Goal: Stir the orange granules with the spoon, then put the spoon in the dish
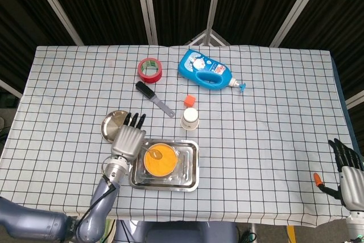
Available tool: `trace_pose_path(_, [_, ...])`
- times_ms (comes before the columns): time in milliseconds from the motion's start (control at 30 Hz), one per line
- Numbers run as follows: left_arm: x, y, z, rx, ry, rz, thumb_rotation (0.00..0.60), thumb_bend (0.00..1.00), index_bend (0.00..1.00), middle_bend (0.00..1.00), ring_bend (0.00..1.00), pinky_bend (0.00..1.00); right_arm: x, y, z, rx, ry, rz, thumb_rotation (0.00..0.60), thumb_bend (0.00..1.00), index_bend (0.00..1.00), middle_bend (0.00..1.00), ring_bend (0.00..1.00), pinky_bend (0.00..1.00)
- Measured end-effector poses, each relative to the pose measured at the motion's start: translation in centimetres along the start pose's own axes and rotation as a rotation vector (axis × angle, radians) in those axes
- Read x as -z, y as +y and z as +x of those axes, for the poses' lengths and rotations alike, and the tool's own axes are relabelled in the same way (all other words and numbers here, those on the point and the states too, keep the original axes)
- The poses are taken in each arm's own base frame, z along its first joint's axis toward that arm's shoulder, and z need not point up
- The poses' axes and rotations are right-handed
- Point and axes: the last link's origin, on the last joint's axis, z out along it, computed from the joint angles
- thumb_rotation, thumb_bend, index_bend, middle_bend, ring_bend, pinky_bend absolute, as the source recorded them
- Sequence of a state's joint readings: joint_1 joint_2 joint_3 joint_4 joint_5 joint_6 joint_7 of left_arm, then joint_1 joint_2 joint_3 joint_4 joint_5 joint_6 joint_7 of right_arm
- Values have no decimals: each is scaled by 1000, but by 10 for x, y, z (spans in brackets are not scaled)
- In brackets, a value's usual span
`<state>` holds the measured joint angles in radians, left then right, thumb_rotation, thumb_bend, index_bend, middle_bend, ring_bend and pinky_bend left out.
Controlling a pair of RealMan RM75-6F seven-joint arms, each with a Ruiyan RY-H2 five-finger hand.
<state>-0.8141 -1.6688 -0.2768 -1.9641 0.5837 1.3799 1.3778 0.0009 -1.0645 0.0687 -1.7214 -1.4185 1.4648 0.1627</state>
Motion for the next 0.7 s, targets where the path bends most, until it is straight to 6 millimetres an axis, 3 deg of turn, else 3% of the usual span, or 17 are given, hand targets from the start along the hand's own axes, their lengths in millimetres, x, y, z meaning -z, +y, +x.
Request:
trace_pose_path(200, [-1, 20, -3, -59, -39, 8, 600, 512, 533, 20, 0, 0, -1, 1, 2, -13, 3, -5, 600, 394, 0, 0, 0, 0])
trace_pose_path(500, [-3, 25, -11, -108, -73, 44, 600, 506, 517, 17, 0, 0, -1, 0, 1, -12, -1, -1, 600, 393, 0, 0, 0, 0])
trace_pose_path(700, [-5, 30, -12, -87, -87, 40, 600, 400, 440, 1, 0, 0, -1, 0, 1, -13, -1, -3, 600, 393, 0, 0, 0, 0])
